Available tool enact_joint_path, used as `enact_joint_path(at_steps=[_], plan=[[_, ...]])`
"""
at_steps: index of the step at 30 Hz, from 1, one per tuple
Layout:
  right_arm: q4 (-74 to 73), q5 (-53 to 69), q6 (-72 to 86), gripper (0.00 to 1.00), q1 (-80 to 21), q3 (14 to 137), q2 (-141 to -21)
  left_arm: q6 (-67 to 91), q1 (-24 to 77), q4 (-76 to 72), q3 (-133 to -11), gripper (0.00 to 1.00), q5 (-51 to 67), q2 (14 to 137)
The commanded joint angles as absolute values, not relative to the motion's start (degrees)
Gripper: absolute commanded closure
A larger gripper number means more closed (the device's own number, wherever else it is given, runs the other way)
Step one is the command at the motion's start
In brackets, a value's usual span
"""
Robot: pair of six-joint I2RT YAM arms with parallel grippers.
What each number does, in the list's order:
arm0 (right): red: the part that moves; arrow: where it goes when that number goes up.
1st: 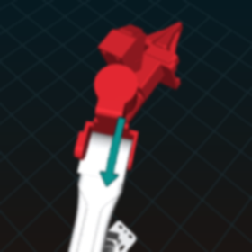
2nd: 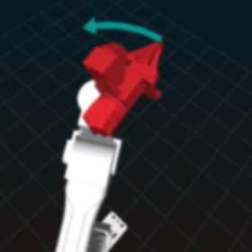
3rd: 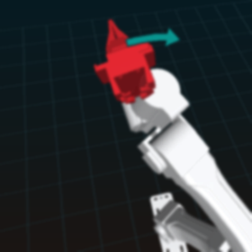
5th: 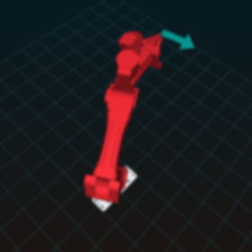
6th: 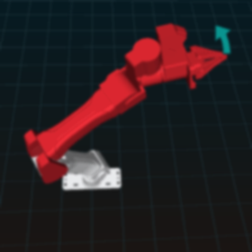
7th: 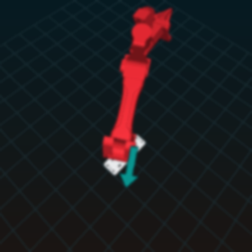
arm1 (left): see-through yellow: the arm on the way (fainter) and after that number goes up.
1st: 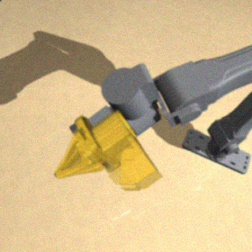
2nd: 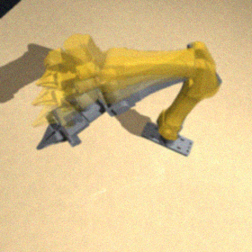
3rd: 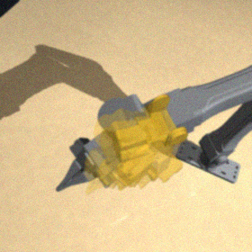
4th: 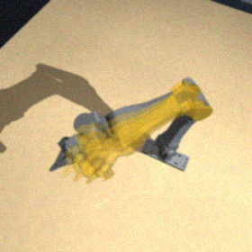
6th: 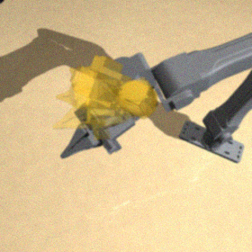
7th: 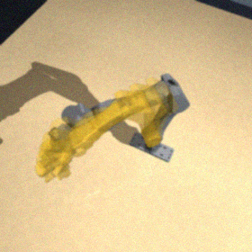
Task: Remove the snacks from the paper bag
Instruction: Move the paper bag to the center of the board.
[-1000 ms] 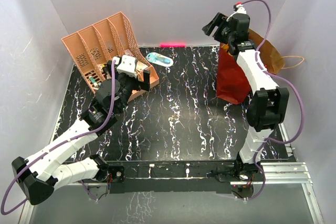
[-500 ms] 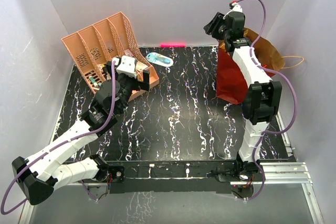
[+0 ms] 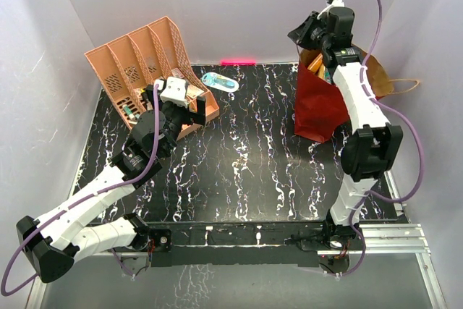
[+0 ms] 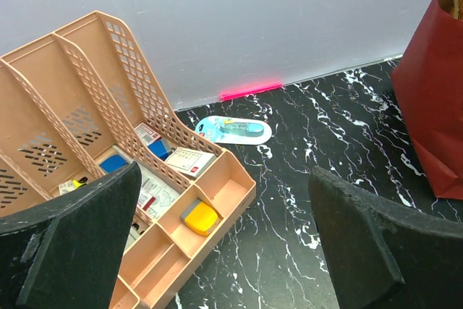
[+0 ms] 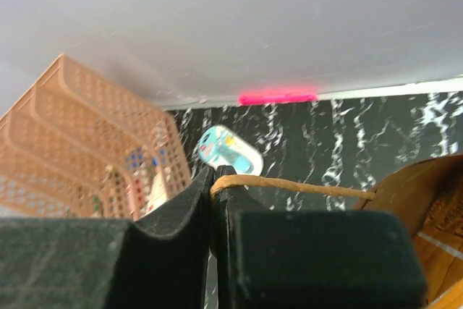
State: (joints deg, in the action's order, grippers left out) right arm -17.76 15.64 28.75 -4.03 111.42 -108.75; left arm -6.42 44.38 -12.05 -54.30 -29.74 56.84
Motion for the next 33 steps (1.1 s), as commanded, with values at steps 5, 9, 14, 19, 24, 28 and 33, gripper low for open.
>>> enact_joint_path(at_steps=[5,9,14,19,24,28,33], plan=[[-22.4,29.5,28.6,0.93,-13.6,106.4,-95.1,-5.2,44.5,-13.5,-54.7,0.02,-32.3,55.6],[-18.5,24.8,31.2,0.92,-23.1,93.6,-87.6,-4.7,44.6,-13.3,-54.9,0.02,-34.1,55.6],[-16.7,23.6,34.1,0.86,-28.1,86.5,-83.6,-3.7,44.6,-13.1,-54.9,0.02,-36.1,55.7],[-25.8,17.9,29.3,0.53,-28.5,91.9,-82.5,-2.7,44.6,-13.5,-54.4,0.02,-36.7,55.7],[-33.1,3.1,21.6,0.14,-28.4,95.9,-77.0,-2.9,44.6,-14.2,-53.8,0.02,-37.7,57.2],[-33.5,-16.7,15.8,0.07,-28.3,94.3,-72.1,-2.6,44.5,-14.1,-53.7,0.02,-37.2,58.2],[-29.6,-34.3,6.9,0.02,-23.8,93.5,-74.4,-2.1,44.6,-13.7,-53.9,0.02,-36.5,58.6]])
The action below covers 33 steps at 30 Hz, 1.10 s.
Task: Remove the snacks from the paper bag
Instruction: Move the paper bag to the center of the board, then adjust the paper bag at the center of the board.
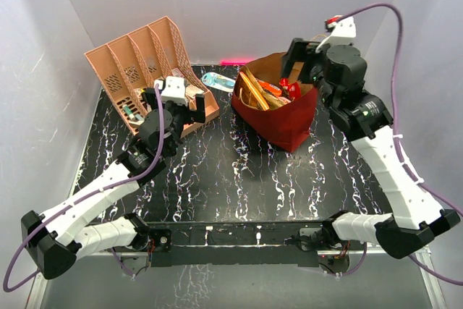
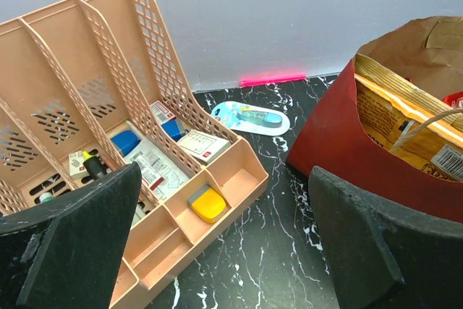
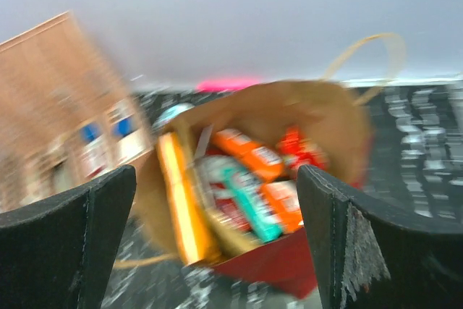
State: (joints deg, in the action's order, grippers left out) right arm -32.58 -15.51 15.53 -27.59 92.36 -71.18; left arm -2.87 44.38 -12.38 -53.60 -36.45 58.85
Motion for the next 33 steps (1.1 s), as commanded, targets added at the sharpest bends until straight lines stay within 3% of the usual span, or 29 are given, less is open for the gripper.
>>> enact_joint_path(at_steps=[1,5,11,18,20,24,26,33], plan=[[-29.5,-34.7,6.2,0.02,-21.3,94.6,-76.0,-2.0,44.5,-13.7,-53.9,0.02,-36.4,58.8],[-27.7,-24.7,6.7,0.01,-8.3,98.3,-82.4,-2.0,44.6,-13.5,-54.0,0.02,-36.0,59.3],[-22.0,3.3,11.4,0.01,2.1,100.2,-93.2,-1.7,44.6,-13.4,-54.0,0.02,-35.1,60.1],[-16.0,20.9,16.8,0.16,7.1,105.9,-106.4,-0.6,44.5,-12.0,-54.7,0.02,-34.1,61.5],[-14.3,24.5,18.4,0.25,8.0,108.3,-109.2,0.5,44.6,-10.8,-55.4,0.02,-33.4,61.8],[-16.8,30.2,20.5,0.72,9.2,114.1,-112.9,4.4,44.6,-7.7,-57.3,0.02,-30.7,62.6],[-19.3,32.4,21.1,0.87,9.2,114.9,-112.0,9.8,44.6,-3.8,-60.4,0.02,-28.7,63.6],[-13.7,36.6,27.1,0.93,8.8,95.0,-94.1,35.0,44.6,7.9,-71.1,0.02,-11.1,65.9]])
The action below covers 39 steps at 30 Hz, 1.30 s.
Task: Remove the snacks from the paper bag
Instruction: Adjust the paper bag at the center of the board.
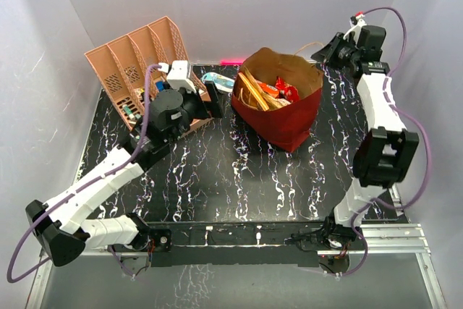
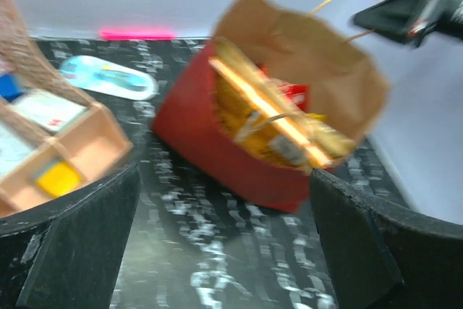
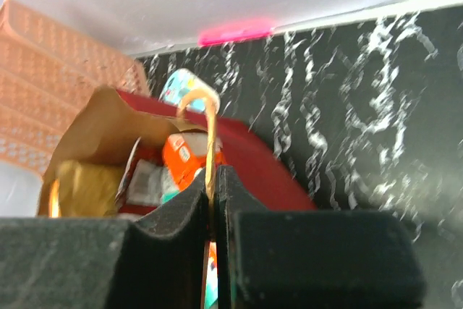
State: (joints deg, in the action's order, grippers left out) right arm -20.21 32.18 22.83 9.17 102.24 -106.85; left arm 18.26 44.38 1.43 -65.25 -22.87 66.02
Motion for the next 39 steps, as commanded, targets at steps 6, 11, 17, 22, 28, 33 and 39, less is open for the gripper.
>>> enact_joint_path(at_steps=[6,11,17,22,28,33,39], plan=[[-15.1,36.4,27.8,0.93,8.7,90.5,-88.9,44.2,44.5,9.8,-74.6,0.02,-4.7,70.4],[-16.5,38.2,27.0,0.93,8.8,90.6,-87.5,49.7,44.4,19.0,-80.9,0.02,-7.7,76.5],[-21.9,37.7,22.3,0.92,8.8,90.1,-84.7,51.6,44.5,19.8,-75.1,0.02,-14.2,71.7],[-22.7,39.1,21.5,0.92,8.8,86.7,-83.0,51.6,44.5,25.7,-76.3,0.02,-18.6,71.7],[-21.8,41.1,22.1,0.92,8.8,84.9,-81.2,51.8,44.5,32.3,-80.1,0.02,-22.8,72.6],[-21.9,42.3,22.5,0.92,8.8,84.8,-81.4,52.6,44.2,23.6,-76.8,0.02,-16.8,73.2],[-22.8,42.1,22.6,0.92,8.8,85.7,-80.5,52.3,40.5,25.9,-80.9,0.16,-13.1,80.1]])
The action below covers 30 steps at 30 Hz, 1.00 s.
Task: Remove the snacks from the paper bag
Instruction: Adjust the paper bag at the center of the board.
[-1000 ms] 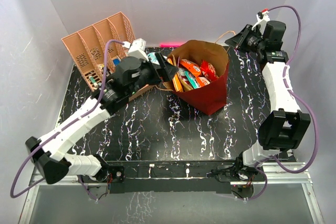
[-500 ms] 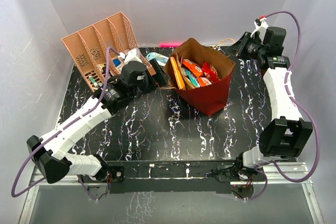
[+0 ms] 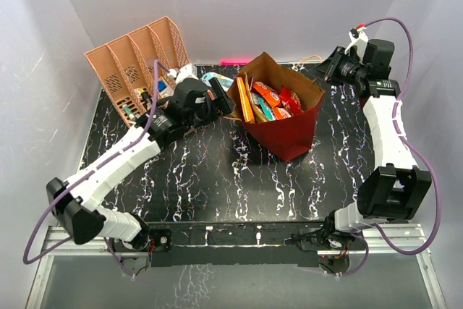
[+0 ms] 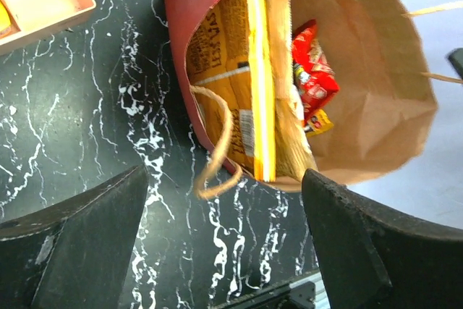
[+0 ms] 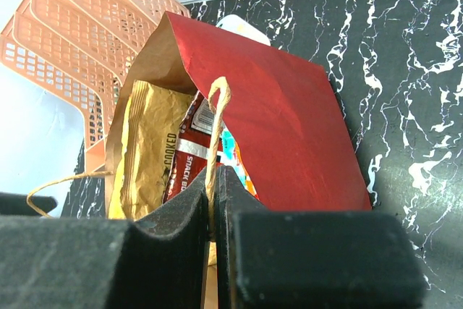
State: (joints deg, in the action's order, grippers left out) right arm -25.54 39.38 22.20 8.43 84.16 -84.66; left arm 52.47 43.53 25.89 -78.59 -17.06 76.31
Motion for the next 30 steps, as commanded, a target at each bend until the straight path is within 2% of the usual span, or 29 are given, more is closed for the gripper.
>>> enact_joint_path(at_steps=[1,3,7,11,16,19,24,27,30], plan=[[-22.9,42.1,22.7,0.92,8.8,85.8,-80.2,52.7,39.0,25.4,-80.8,0.2,-10.9,80.9],[-23.1,41.8,22.6,0.92,8.8,85.8,-79.7,53.6,36.3,25.0,-81.0,0.28,-7.2,82.5],[-24.0,41.7,22.5,0.92,8.8,86.4,-79.1,52.1,33.7,22.8,-82.7,0.6,-1.7,84.5],[-25.8,41.9,21.9,0.92,8.8,88.4,-78.8,49.5,31.6,23.5,-89.5,1.0,3.7,86.9],[-28.1,43.6,21.7,0.92,8.8,91.7,-77.9,43.5,30.0,25.4,-102.0,1.0,7.1,86.6],[-26.5,47.5,24.2,0.92,8.1,89.5,-75.4,41.9,30.0,26.7,-105.1,1.0,7.5,84.3],[-19.1,52.3,31.0,0.92,3.1,79.3,-67.7,45.5,30.0,29.8,-94.3,1.0,5.5,75.6],[-15.8,50.6,31.9,0.91,-2.9,70.4,-62.9,44.4,29.5,36.6,-88.8,1.0,-1.7,70.3],[-15.1,49.0,32.3,0.91,-9.8,64.3,-62.2,40.7,28.9,43.0,-90.0,1.0,-9.8,67.2]])
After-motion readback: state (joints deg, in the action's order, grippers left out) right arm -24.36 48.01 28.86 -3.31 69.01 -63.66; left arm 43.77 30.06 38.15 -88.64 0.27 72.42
